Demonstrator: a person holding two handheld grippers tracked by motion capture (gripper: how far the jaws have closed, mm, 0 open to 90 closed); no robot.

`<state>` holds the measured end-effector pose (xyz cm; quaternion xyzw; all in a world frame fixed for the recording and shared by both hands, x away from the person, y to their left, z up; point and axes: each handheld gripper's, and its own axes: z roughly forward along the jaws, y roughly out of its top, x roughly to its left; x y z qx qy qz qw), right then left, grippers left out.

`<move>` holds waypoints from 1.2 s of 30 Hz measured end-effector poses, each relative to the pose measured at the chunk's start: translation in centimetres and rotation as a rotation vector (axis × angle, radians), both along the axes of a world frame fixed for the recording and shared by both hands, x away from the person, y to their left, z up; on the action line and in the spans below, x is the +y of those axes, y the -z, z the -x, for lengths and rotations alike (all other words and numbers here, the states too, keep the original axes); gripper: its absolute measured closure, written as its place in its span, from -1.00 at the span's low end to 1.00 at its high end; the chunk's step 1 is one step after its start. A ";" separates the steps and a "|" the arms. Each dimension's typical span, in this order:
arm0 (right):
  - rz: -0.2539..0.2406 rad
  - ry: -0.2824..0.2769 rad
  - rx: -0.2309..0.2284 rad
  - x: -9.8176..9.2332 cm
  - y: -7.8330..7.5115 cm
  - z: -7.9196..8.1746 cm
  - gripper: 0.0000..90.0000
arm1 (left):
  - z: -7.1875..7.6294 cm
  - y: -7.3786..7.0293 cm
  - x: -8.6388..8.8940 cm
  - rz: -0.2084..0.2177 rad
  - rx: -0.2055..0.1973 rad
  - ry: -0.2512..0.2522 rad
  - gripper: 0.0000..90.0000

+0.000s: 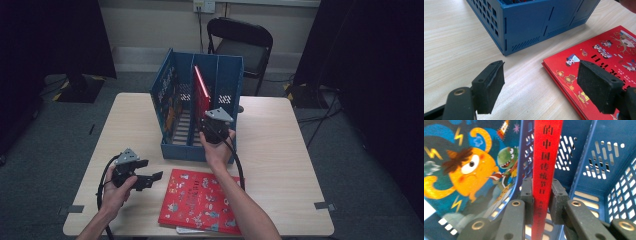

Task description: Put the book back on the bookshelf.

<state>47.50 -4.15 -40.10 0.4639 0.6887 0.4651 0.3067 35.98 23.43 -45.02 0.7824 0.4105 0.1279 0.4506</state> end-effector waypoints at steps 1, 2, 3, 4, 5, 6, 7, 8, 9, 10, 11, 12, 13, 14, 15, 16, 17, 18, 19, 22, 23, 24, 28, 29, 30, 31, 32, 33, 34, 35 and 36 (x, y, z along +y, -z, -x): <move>0.002 0.001 -0.003 -0.1 0.1 -0.3 0.72 | 0.0 0.0 0.0 0.002 0.000 0.000 -0.52; 0.008 0.001 -0.002 -0.1 0.1 -0.4 0.73 | 0.0 0.0 0.0 0.001 0.001 0.000 -0.52; 0.011 0.003 -0.003 -0.2 0.1 -0.6 0.73 | 0.0 0.0 0.0 0.000 0.001 -0.001 -0.51; 0.011 0.004 -0.003 -0.3 0.1 -0.7 0.74 | 0.0 0.0 0.1 -0.001 0.000 -0.002 -0.52; 0.016 0.008 -0.004 -0.4 0.1 -0.9 0.75 | 0.0 0.0 0.1 0.000 0.000 -0.001 -0.52; 0.016 0.010 0.000 -0.5 0.0 -1.0 0.76 | -0.1 0.0 0.1 0.000 0.003 -0.002 -0.52; 0.015 0.010 0.001 -0.5 0.0 -1.2 0.76 | -0.1 0.0 0.1 0.000 0.004 -0.002 -0.51; 0.014 0.010 0.002 -0.5 0.0 -1.3 0.76 | -0.1 0.0 0.0 0.001 0.003 -0.002 -0.52; 0.011 0.008 0.001 -0.5 0.0 -1.3 0.75 | -0.1 0.0 0.0 0.001 0.003 -0.001 -0.51; 0.013 0.008 0.002 -0.4 0.0 -1.4 0.74 | -0.1 0.0 0.0 0.001 0.002 0.000 -0.52; 0.013 0.004 0.002 -0.3 0.0 -1.4 0.73 | -0.1 0.0 0.0 0.000 0.002 0.000 -0.52; 0.012 0.002 0.002 -0.2 0.0 -1.4 0.73 | 0.0 0.0 0.0 0.000 0.002 0.000 -0.51; 0.015 0.002 0.001 0.0 0.0 -1.4 0.72 | 0.0 0.0 0.0 -0.001 0.002 0.000 -0.51; 0.011 0.002 0.006 0.1 0.0 -1.5 0.71 | 0.0 0.0 0.0 0.000 0.002 -0.001 -0.51; 0.013 0.000 0.006 0.2 -0.1 -1.5 0.70 | 0.0 0.0 0.0 0.000 0.002 0.000 -0.51; 0.014 -0.002 0.008 0.4 -0.1 -1.6 0.68 | 0.0 0.0 0.0 -0.001 0.002 0.000 -0.51; 0.009 -0.006 0.011 0.6 -0.1 -1.7 0.66 | 0.0 0.0 0.0 0.001 0.002 0.001 -0.51; 0.009 -0.014 0.014 0.8 -0.2 -1.7 0.63 | -0.1 0.0 0.0 0.002 0.001 0.000 -0.51; 0.012 -0.022 0.011 1.0 -0.2 -1.7 0.61 | -0.1 0.0 0.1 0.001 0.001 -0.001 -0.51; 0.021 -0.044 0.013 1.6 -0.1 -1.8 0.55 | 0.0 0.0 0.1 0.003 0.001 -0.003 -0.51; 0.021 -0.053 0.020 1.7 0.1 -1.8 0.53 | 0.0 0.0 0.1 0.004 0.000 -0.002 -0.51; 0.023 -0.063 0.025 1.7 0.3 -1.9 0.51 | 0.0 0.0 0.1 0.005 0.000 -0.002 -0.51; -0.005 -0.088 0.026 1.8 0.4 -1.5 0.47 | 0.0 0.0 0.1 0.005 0.004 -0.004 -0.51; -0.011 -0.099 0.022 1.7 0.3 -1.3 0.46 | 0.0 0.0 0.1 0.006 0.004 -0.003 -0.51; -0.013 -0.110 0.018 1.7 0.2 -1.0 0.46 | 0.0 0.0 0.1 0.006 0.004 -0.003 -0.51; -0.019 -0.114 0.020 1.7 0.2 -0.8 0.47 | 0.0 0.0 0.1 0.006 0.003 -0.001 -0.51; -0.026 -0.124 0.017 1.7 0.2 -0.4 0.49 | 0.0 0.0 0.1 0.003 0.002 -0.001 -0.51; -0.025 -0.131 0.017 1.6 0.3 -0.2 0.52 | 0.0 0.0 0.1 0.004 0.002 -0.001 -0.51; -0.026 -0.136 0.016 1.6 0.4 -0.1 0.52 | 0.0 0.0 0.1 0.004 0.003 0.000 -0.51; -0.028 -0.136 0.023 1.6 0.5 0.1 0.52 | 0.0 0.0 0.0 0.007 0.003 0.002 -0.51; -0.028 -0.138 0.026 1.5 0.7 0.2 0.55 | 0.0 0.0 0.0 0.006 0.003 0.002 -0.51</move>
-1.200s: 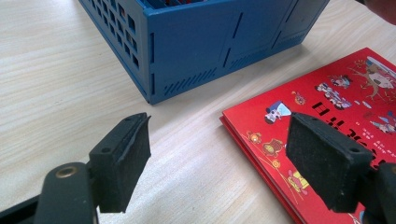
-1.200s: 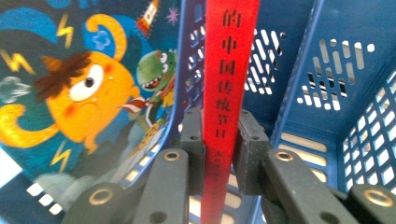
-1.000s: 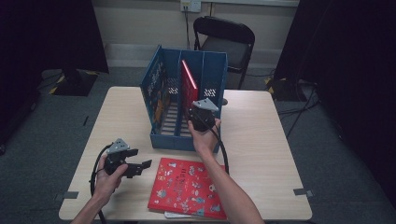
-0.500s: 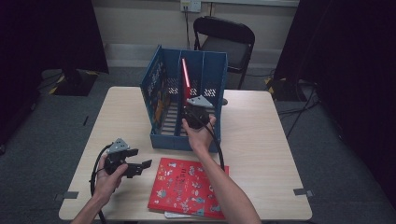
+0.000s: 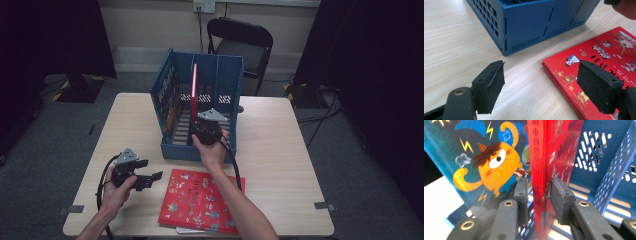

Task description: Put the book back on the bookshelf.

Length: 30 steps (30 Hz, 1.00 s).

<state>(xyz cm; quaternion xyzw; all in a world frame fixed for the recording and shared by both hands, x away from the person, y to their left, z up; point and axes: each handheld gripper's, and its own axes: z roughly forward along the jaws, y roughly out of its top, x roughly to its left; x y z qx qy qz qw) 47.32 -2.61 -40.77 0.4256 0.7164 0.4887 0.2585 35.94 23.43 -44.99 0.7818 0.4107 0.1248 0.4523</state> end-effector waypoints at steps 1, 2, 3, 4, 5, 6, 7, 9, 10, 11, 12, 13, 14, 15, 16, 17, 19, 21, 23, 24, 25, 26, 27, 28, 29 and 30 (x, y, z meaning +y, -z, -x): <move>0.007 -0.001 0.000 0.0 0.2 0.0 0.55 | 0.0 0.0 0.0 0.001 0.000 -0.001 -0.51; 0.007 -0.001 0.009 0.0 0.3 0.0 0.55 | 0.0 0.0 0.0 0.000 0.001 -0.001 -0.51; 0.007 0.001 0.011 0.0 0.4 -0.1 0.57 | 0.0 0.0 0.0 -0.001 0.001 -0.003 -0.51; 0.007 0.007 0.013 0.1 0.4 -0.2 0.59 | 0.0 0.1 0.0 0.000 0.005 -0.003 -0.51; 0.009 0.004 0.012 0.1 0.3 -0.4 0.58 | -0.1 0.1 0.0 -0.001 0.004 -0.003 -0.51; 0.009 0.001 0.014 0.1 0.2 -0.5 0.58 | -0.1 0.1 0.0 -0.001 0.004 -0.004 -0.51; 0.013 0.001 0.016 0.2 0.1 -0.7 0.58 | -0.1 0.1 0.0 0.000 0.005 -0.005 -0.51; 0.025 -0.001 0.015 0.5 0.0 -0.9 0.58 | -0.1 0.1 0.1 0.000 0.006 -0.008 -0.51; 0.029 0.001 0.015 0.7 -0.1 -1.0 0.58 | -0.1 0.1 0.1 0.003 0.005 -0.009 -0.51; 0.031 0.003 0.017 0.8 -0.1 -1.1 0.58 | -0.1 0.1 0.2 0.005 0.003 -0.010 -0.51; 0.035 0.004 0.018 0.9 -0.1 -1.2 0.58 | 0.0 0.1 0.2 0.006 0.002 -0.010 -0.51; 0.039 0.012 0.019 1.0 -0.1 -1.3 0.59 | 0.0 0.0 0.2 0.006 0.002 -0.010 -0.51; 0.038 0.013 0.020 1.0 -0.1 -1.4 0.59 | 0.0 0.1 0.2 0.006 0.002 -0.010 -0.51; 0.038 0.010 0.021 1.1 -0.2 -1.5 0.59 | 0.0 0.1 0.2 0.007 0.002 -0.010 -0.51; 0.043 0.008 0.022 1.1 -0.2 -1.6 0.58 | 0.0 0.1 0.1 0.008 0.003 -0.010 -0.51; 0.047 0.004 0.025 1.1 -0.2 -1.7 0.58 | 0.0 0.1 0.1 0.007 0.004 -0.009 -0.51; 0.050 0.001 0.024 1.1 -0.2 -1.7 0.58 | -0.1 0.1 0.1 0.004 0.003 -0.009 -0.51; 0.045 0.000 0.023 1.0 -0.2 -1.8 0.58 | 0.0 0.0 0.2 -0.002 0.007 -0.007 -0.51; 0.048 -0.002 0.024 1.1 -0.2 -1.8 0.58 | 0.0 0.0 0.1 -0.003 0.007 -0.006 -0.51; 0.048 -0.004 0.022 1.0 -0.2 -1.8 0.58 | 0.0 0.0 0.1 -0.001 0.007 -0.007 -0.51; 0.044 -0.005 0.024 1.0 -0.1 -1.8 0.57 | 0.0 0.0 0.1 -0.001 0.007 -0.007 -0.51; 0.043 -0.006 0.024 1.0 -0.1 -1.8 0.56 | 0.0 0.0 0.1 0.000 0.007 -0.007 -0.51; 0.042 -0.008 0.023 1.0 -0.1 -1.8 0.56 | 0.0 0.0 0.1 -0.003 0.007 -0.006 -0.51; 0.043 -0.008 0.024 1.0 -0.1 -1.8 0.55 | -0.1 0.0 0.2 -0.004 0.007 -0.006 -0.51; 0.043 -0.012 0.023 1.0 -0.1 -1.9 0.53 | -0.1 0.0 0.2 -0.001 0.006 -0.006 -0.51; 0.040 -0.015 0.026 1.0 -0.1 -1.9 0.50 | -0.1 0.1 0.1 0.001 0.004 -0.007 -0.51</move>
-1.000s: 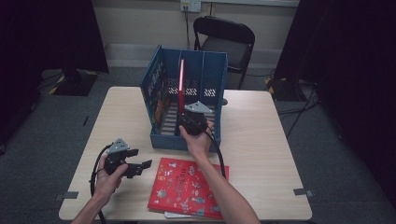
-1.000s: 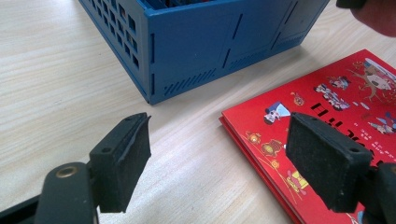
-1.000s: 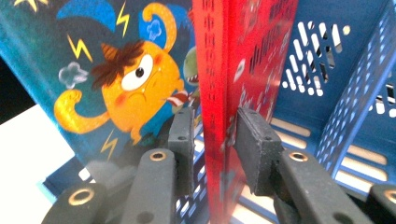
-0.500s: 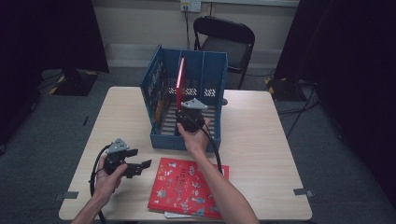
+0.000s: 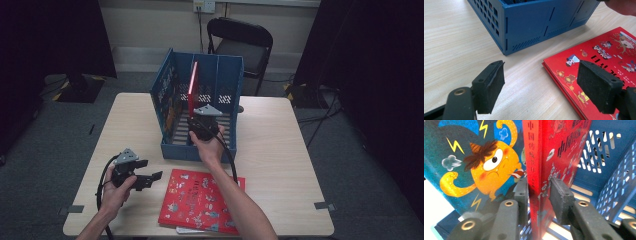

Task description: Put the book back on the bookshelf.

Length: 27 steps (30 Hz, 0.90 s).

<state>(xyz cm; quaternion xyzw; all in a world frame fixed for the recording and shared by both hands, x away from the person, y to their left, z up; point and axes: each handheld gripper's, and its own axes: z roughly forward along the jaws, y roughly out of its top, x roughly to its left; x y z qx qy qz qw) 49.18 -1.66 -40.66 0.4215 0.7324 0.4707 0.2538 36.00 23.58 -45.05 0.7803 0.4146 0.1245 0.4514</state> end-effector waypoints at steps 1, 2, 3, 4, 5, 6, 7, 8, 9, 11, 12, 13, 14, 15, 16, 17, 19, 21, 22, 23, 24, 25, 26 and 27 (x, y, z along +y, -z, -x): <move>-0.001 -0.002 -0.001 0.0 0.0 0.0 0.48 | 0.0 0.0 0.0 0.002 0.000 -0.001 -0.51; -0.002 -0.005 -0.004 0.0 0.0 0.0 0.44 | 0.0 0.0 0.0 0.002 0.000 -0.001 -0.51; 0.000 -0.007 -0.003 0.0 -0.1 0.1 0.42 | 0.0 0.0 0.0 0.001 0.001 -0.002 -0.51; 0.001 -0.009 -0.003 0.1 -0.1 0.1 0.42 | 0.0 0.0 0.0 0.001 0.001 -0.002 -0.51; 0.000 -0.009 0.000 0.1 -0.1 0.1 0.40 | 0.0 0.0 0.0 0.002 0.001 -0.001 -0.51; 0.000 -0.011 0.001 0.1 0.0 0.1 0.39 | 0.0 0.0 0.0 0.004 0.000 0.000 -0.51; 0.002 -0.011 0.000 0.1 0.0 0.2 0.39 | 0.0 0.0 0.0 0.000 0.001 0.000 -0.51; 0.001 -0.011 0.000 0.1 0.0 0.2 0.39 | 0.0 0.0 0.0 0.000 0.000 -0.001 -0.51; 0.001 -0.011 0.000 0.1 0.0 0.2 0.37 | 0.0 0.0 0.0 0.002 0.000 0.000 -0.51; 0.000 -0.012 -0.002 0.1 -0.1 0.3 0.36 | 0.0 0.0 0.0 0.004 -0.001 -0.002 -0.51; 0.001 -0.014 -0.002 0.1 -0.1 0.3 0.35 | 0.0 0.0 0.0 0.004 -0.001 -0.002 -0.51; 0.001 -0.013 -0.003 0.0 -0.2 0.3 0.35 | 0.0 0.0 0.0 0.003 0.001 0.000 -0.51; 0.001 -0.012 -0.004 -0.1 -0.2 0.3 0.35 | 0.0 0.0 0.0 0.002 0.001 -0.001 -0.51; 0.000 -0.016 -0.002 -0.1 -0.2 0.4 0.34 | 0.0 0.0 0.0 0.000 0.001 0.001 -0.51; -0.002 -0.015 0.000 -0.2 -0.2 0.4 0.34 | 0.0 0.0 0.0 -0.002 0.005 0.002 -0.51; -0.002 -0.016 -0.002 -0.3 -0.2 0.5 0.34 | 0.0 0.0 -0.1 0.001 0.003 0.001 -0.51; 0.011 -0.025 -0.001 -0.3 -0.1 0.6 0.32 | 0.0 0.0 -0.1 -0.002 0.003 0.003 -0.51; 0.017 -0.031 -0.008 -0.4 -0.1 0.9 0.29 | 0.0 0.1 -0.1 -0.001 0.003 0.001 -0.51; 0.015 -0.036 -0.007 -0.5 -0.1 1.1 0.29 | 0.0 0.1 -0.2 -0.002 0.003 0.002 -0.51; 0.013 -0.040 -0.006 -0.6 -0.2 1.2 0.28 | 0.0 0.1 -0.2 -0.004 0.002 0.002 -0.51; 0.007 -0.045 -0.007 -0.9 -0.3 1.4 0.28 | 0.0 0.1 -0.2 -0.005 0.003 0.001 -0.51; 0.001 -0.050 -0.006 -1.1 -0.4 1.6 0.28 | 0.0 0.1 -0.2 -0.004 0.005 0.002 -0.51; 0.000 -0.056 -0.012 -1.4 -0.6 1.8 0.28 | 0.0 0.1 -0.2 -0.005 0.006 0.000 -0.51; -0.001 -0.059 -0.012 -1.6 -0.7 1.9 0.27 | -0.1 0.1 -0.2 -0.007 0.006 0.001 -0.51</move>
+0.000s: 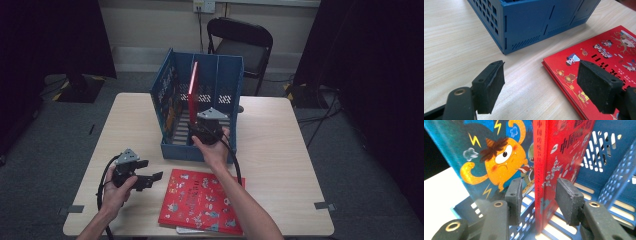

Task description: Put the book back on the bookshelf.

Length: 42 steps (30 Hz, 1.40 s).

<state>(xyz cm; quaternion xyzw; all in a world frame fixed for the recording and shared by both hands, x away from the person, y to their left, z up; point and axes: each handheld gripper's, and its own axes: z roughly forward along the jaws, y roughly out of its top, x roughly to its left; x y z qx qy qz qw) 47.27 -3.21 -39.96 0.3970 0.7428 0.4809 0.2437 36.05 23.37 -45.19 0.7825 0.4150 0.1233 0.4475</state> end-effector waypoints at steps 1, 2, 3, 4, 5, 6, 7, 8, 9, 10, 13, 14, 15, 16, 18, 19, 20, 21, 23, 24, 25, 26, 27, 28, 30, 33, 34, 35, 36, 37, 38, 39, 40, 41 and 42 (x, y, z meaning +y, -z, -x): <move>-0.002 -0.004 0.006 -0.2 -0.1 0.2 0.26 | 0.0 0.0 0.0 0.000 0.001 0.001 -0.51; -0.004 -0.009 0.009 -0.6 -0.3 0.4 0.26 | 0.0 0.0 0.0 -0.002 0.000 0.003 -0.51; -0.002 -0.010 0.009 -0.8 -0.3 0.5 0.24 | 0.0 0.0 -0.1 -0.004 0.001 0.001 -0.51; -0.003 -0.015 0.010 -1.1 -0.4 0.7 0.23 | 0.0 -0.1 -0.1 -0.008 0.004 0.004 -0.51; -0.007 -0.020 0.012 -1.4 -0.4 0.9 0.21 | 0.1 0.0 -0.1 -0.007 0.003 0.004 -0.51; -0.009 -0.026 0.019 -1.8 -0.4 1.2 0.20 | 0.1 0.0 -0.1 -0.008 0.003 0.006 -0.51; -0.007 -0.029 0.022 -2.1 -0.4 1.4 0.18 | 0.1 0.0 -0.2 -0.008 0.001 0.005 -0.51; -0.008 -0.036 0.022 -2.4 -0.3 1.7 0.14 | 0.1 0.0 -0.2 -0.006 0.002 0.005 -0.51; -0.013 -0.043 0.024 -2.9 -0.3 1.9 0.13 | 0.0 0.0 -0.3 -0.006 0.001 0.006 -0.51; -0.015 -0.047 0.030 -3.3 -0.4 2.2 0.12 | 0.0 0.0 -0.3 -0.008 0.005 0.003 -0.51; -0.021 -0.057 0.034 -4.6 -0.5 2.9 0.10 | 0.0 0.0 -0.4 -0.020 0.007 -0.001 -0.50; -0.026 -0.060 0.039 -5.0 -0.6 3.2 0.09 | 0.0 0.0 -0.4 -0.025 0.007 -0.001 -0.50; -0.026 -0.062 0.040 -5.5 -0.7 3.4 0.09 | 0.1 0.0 -0.5 -0.031 0.004 -0.002 -0.49; -0.028 -0.064 0.045 -6.0 -0.9 3.7 0.08 | 0.1 0.0 -0.6 -0.036 0.004 -0.005 -0.49; -0.027 -0.070 0.047 -6.6 -1.1 4.2 0.07 | 0.1 -0.1 -0.7 -0.020 0.010 0.002 -0.49; -0.030 -0.074 0.044 -7.1 -1.3 4.7 0.07 | 0.1 -0.1 -0.7 -0.003 0.014 0.007 -0.48; -0.042 -0.080 0.046 -7.5 -1.3 4.9 0.06 | 0.1 -0.2 -0.7 -0.013 0.015 0.007 -0.48; -0.064 -0.083 0.059 -8.0 -1.3 5.2 0.06 | 0.2 -0.1 -0.8 -0.020 0.005 0.002 -0.47; -0.052 -0.070 0.060 -8.9 -1.1 6.0 0.06 | 0.1 -0.1 -0.8 -0.017 0.008 0.002 -0.46; -0.044 -0.068 0.060 -9.1 -1.1 6.2 0.06 | 0.2 -0.1 -0.9 -0.023 0.006 -0.006 -0.45; -0.041 -0.066 0.070 -9.5 -0.9 6.5 0.06 | 0.2 -0.1 -1.0 -0.026 0.005 -0.006 -0.42; -0.037 -0.063 0.072 -9.8 -0.8 6.8 0.06 | 0.2 -0.2 -1.0 -0.037 0.002 -0.004 -0.41; -0.025 -0.063 0.070 -10.2 -0.6 7.2 0.06 | 0.3 -0.2 -1.2 -0.037 -0.003 -0.010 -0.41; -0.024 -0.062 0.074 -10.5 -0.5 7.5 0.06 | 0.4 -0.2 -1.4 -0.038 0.000 -0.014 -0.39; -0.008 -0.068 0.088 -11.0 -0.1 8.1 0.06 | 0.4 -0.1 -1.7 -0.042 0.009 0.002 -0.35; 0.024 -0.074 0.100 -11.8 0.6 9.0 0.03 | 0.5 -0.1 -2.1 -0.045 0.019 0.018 -0.35; 0.030 -0.073 0.110 -12.1 0.9 9.3 0.01 | 0.5 -0.1 -2.2 -0.040 0.021 0.020 -0.36; 0.033 -0.076 0.119 -12.3 1.2 9.5 0.00 | 0.6 -0.1 -2.3 -0.034 0.028 0.021 -0.35; 0.038 -0.078 0.129 -12.5 1.6 9.8 -0.01 | 0.6 0.0 -2.3 -0.029 0.033 0.024 -0.32; 0.045 -0.077 0.136 -12.7 1.9 10.1 -0.03 | 0.6 0.0 -2.3 -0.028 0.037 0.029 -0.28; 0.054 -0.075 0.145 -12.9 2.2 10.4 -0.05 | 0.6 0.0 -2.4 -0.018 0.042 0.034 -0.25; 0.059 -0.077 0.154 -13.2 2.5 10.7 -0.06 | 0.7 0.1 -2.4 -0.014 0.042 0.038 -0.22; 0.067 -0.077 0.163 -13.5 2.9 11.1 -0.08 | 0.7 0.1 -2.4 -0.014 0.044 0.042 -0.20; 0.068 -0.077 0.169 -13.7 3.1 11.4 -0.10 | 0.7 0.1 -2.4 -0.016 0.045 0.050 -0.16; 0.070 -0.078 0.180 -13.9 3.4 11.8 -0.11 | 0.7 0.2 -2.5 -0.014 0.048 0.052 -0.12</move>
